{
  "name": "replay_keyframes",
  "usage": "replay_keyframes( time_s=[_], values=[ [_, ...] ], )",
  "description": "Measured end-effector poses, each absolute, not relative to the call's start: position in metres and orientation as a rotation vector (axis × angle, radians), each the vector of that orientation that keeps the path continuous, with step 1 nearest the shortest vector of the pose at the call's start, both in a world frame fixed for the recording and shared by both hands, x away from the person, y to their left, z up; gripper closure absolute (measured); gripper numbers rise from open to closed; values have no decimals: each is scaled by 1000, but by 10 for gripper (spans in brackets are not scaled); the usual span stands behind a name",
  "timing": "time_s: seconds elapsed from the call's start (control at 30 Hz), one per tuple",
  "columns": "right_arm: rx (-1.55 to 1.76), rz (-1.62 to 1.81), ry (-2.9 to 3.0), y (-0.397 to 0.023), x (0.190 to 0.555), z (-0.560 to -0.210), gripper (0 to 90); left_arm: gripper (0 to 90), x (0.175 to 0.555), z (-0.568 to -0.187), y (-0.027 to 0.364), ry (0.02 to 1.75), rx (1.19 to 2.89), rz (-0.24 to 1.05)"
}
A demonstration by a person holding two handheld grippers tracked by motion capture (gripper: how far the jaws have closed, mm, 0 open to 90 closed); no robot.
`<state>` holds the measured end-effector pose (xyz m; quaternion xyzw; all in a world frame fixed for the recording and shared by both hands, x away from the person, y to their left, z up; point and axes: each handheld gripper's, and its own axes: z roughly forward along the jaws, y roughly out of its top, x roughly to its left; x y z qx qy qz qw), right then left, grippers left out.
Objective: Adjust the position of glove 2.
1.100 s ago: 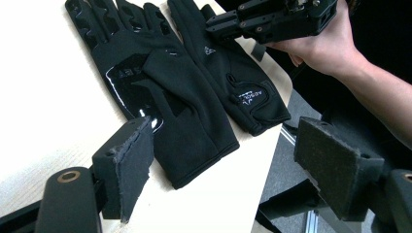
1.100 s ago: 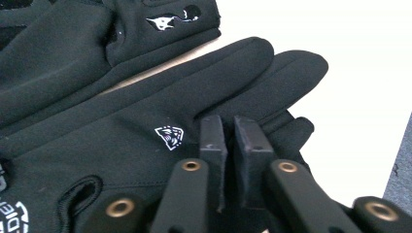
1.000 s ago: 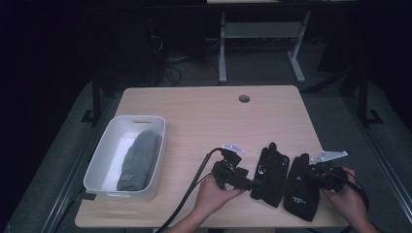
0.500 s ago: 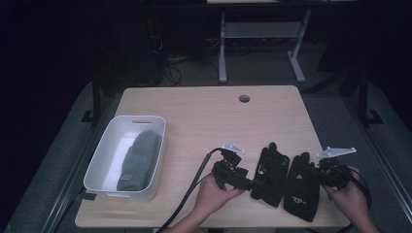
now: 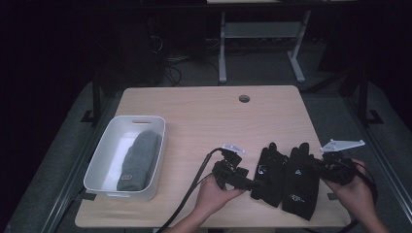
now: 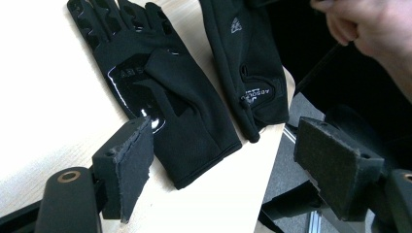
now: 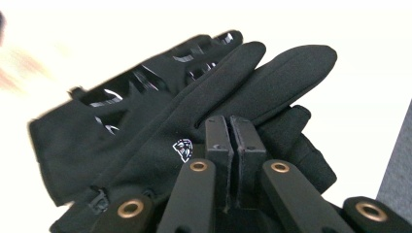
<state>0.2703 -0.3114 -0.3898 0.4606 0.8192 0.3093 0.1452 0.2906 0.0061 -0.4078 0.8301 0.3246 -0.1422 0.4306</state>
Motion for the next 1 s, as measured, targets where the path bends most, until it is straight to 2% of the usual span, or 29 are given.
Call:
replay_keyframes(
  time_s=[0.23, 0.47, 0.87, 0.97, 1.0],
  values=[
    [1332, 1008, 2386, -296, 278, -368, 874, 222, 290, -406, 8, 817, 2070, -352],
    [1406, 1074, 2404, -280, 301, -366, 873, 223, 292, -409, 8, 818, 2077, -344],
    [1514, 903, 2489, -262, 345, -417, 858, 223, 291, -415, 8, 830, 2078, -362],
    [1550, 896, 2496, -264, 347, -425, 824, 223, 291, -416, 9, 828, 2083, -361],
    [1549, 900, 2501, -265, 348, -426, 783, 223, 291, -416, 9, 832, 2079, -362]
  ],
)
